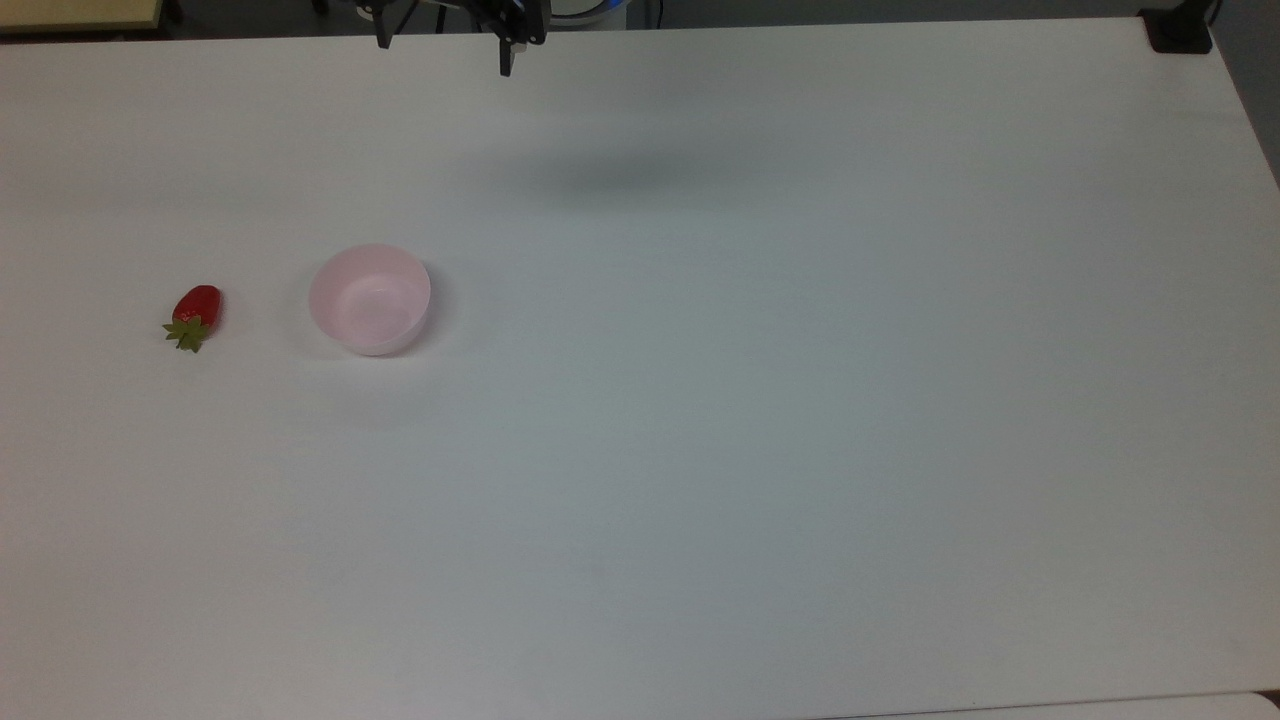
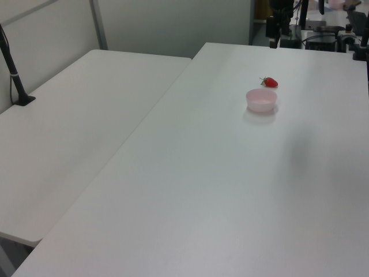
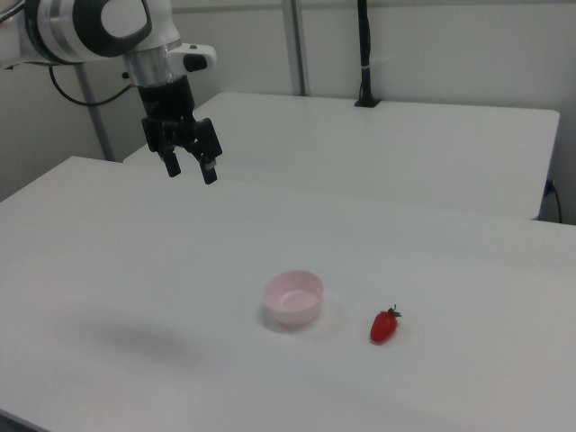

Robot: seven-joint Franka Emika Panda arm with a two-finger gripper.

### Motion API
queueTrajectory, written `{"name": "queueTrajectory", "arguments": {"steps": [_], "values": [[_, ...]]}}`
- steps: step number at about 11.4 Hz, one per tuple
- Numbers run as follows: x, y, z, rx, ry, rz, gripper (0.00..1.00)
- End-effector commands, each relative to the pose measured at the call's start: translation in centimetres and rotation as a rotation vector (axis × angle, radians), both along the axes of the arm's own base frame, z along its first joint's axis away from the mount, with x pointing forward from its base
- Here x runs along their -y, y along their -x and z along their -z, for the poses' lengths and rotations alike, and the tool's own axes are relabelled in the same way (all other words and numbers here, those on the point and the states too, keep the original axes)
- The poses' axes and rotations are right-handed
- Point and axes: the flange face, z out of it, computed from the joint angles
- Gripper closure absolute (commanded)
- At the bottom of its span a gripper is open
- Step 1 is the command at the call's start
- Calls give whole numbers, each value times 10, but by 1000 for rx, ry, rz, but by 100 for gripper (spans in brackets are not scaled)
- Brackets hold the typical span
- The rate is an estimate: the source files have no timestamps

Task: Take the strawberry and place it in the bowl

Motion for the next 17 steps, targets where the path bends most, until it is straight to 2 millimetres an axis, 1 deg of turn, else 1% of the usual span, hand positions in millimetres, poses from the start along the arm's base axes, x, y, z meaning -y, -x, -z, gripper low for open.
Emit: {"name": "queueTrajectory", "arguments": {"steps": [1, 3, 6, 7, 8, 10, 11, 13, 14, 15, 16, 17], "values": [[15, 4, 1, -3, -20, -38, 0], [25, 4, 1, -7, -23, -44, 0], [29, 1, 4, 0, -22, -54, 0], [43, -2, 12, -15, -23, -62, 0], [60, -4, 9, 6, -28, -71, 0], [105, -12, 24, 2, -43, -45, 0], [124, -20, 33, -1, -38, -33, 0], [170, -28, 55, 21, -28, -16, 0], [191, -36, 71, 46, -18, -22, 0], [210, -44, 100, 41, -15, -20, 0], [223, -52, 127, 35, -9, -13, 0], [238, -57, 150, 39, -3, 1, 0]]}}
